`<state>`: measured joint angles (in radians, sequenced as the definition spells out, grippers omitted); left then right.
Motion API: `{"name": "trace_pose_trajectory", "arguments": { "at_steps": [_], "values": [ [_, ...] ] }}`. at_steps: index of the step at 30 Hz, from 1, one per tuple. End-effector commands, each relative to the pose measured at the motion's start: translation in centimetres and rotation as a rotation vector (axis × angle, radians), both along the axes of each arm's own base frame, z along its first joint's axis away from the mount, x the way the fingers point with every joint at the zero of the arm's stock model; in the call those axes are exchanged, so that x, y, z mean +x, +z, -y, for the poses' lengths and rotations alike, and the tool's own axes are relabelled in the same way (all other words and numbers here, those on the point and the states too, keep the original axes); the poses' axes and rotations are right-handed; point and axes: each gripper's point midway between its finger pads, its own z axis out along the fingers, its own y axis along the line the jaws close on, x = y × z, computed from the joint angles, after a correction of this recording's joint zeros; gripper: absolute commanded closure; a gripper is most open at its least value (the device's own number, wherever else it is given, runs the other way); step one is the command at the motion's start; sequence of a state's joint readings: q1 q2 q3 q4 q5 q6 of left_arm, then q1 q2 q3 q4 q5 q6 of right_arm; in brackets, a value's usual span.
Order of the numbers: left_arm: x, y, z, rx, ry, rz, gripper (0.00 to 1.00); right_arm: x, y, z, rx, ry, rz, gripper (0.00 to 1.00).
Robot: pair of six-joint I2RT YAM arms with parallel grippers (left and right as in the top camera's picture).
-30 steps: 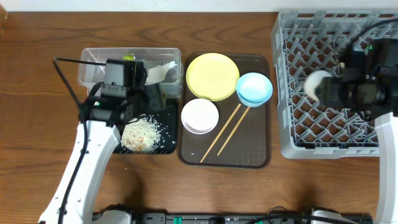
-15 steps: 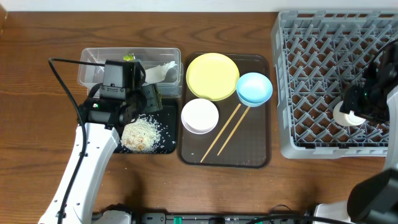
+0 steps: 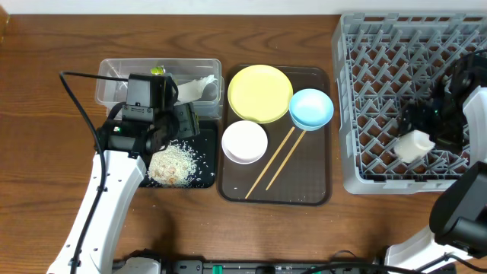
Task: Sort waste into correct bins and load items into the dishwasher rack
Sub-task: 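Reach the right gripper to the light-blue bowl and grasp its rim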
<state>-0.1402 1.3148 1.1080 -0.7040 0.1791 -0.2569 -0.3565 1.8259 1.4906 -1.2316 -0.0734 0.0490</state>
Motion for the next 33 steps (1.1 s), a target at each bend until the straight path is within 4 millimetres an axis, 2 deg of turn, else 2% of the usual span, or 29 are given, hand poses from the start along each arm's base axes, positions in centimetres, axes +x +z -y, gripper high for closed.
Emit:
{"name": "trace_pose_trajectory", "arguments": {
  "at_steps": [1, 3, 7, 10, 13, 17, 20, 21, 26, 30, 33],
  "values": [
    [-0.1, 0.2, -0.3, 0.019, -0.002, 0.0, 0.32, 1.2, 1.1, -1.1, 0.07, -0.007, 0.065, 0.01],
    [-0.3, 0.0, -0.4, 0.023, 0.0, -0.011, 0.32, 2.2, 2.6, -1.4, 0.087, 0.011, 0.122, 0.01],
    [-0.4, 0.0, -0.4, 0.023, 0.0, -0.014, 0.32, 5.2, 7.8, -2.5, 0.089, 0.06, 0.295, 0.01],
    [-0.4, 0.0, -0.4, 0.023, 0.001, -0.014, 0.32, 7.6, 11.6, -5.3, 0.115, 0.146, 0.435, 0.01],
    [-0.4, 0.0, -0.4, 0.023, 0.001, -0.014, 0.32, 8.7, 12.8, -8.6, 0.121, 0.237, 0.486, 0.01],
    [-0.4, -0.1, -0.4, 0.023, 0.0, -0.018, 0.32, 8.7, 11.6, -13.8, 0.144, 0.361, 0.447, 0.02],
    [-0.4, -0.1, -0.4, 0.023, 0.0, -0.018, 0.32, 7.6, 9.1, -17.7, 0.135, 0.413, 0.361, 0.07],
    [-0.4, -0.1, -0.4, 0.024, 0.0, -0.017, 0.32, 7.2, 8.2, -18.4, 0.118, 0.395, 0.328, 0.08],
    [-0.4, -0.1, -0.4, 0.023, 0.001, -0.018, 0.32, 5.2, 4.0, -19.4, -0.02, 0.218, 0.186, 0.07],
    [-0.4, -0.1, -0.4, 0.023, 0.0, -0.018, 0.32, 4.3, 1.3, -20.9, -0.014, 0.174, 0.161, 0.09],
    [-0.4, -0.1, -0.4, 0.023, 0.0, -0.018, 0.32, 4.1, -0.4, -21.3, -0.008, 0.135, 0.16, 0.11]
  ]
}}
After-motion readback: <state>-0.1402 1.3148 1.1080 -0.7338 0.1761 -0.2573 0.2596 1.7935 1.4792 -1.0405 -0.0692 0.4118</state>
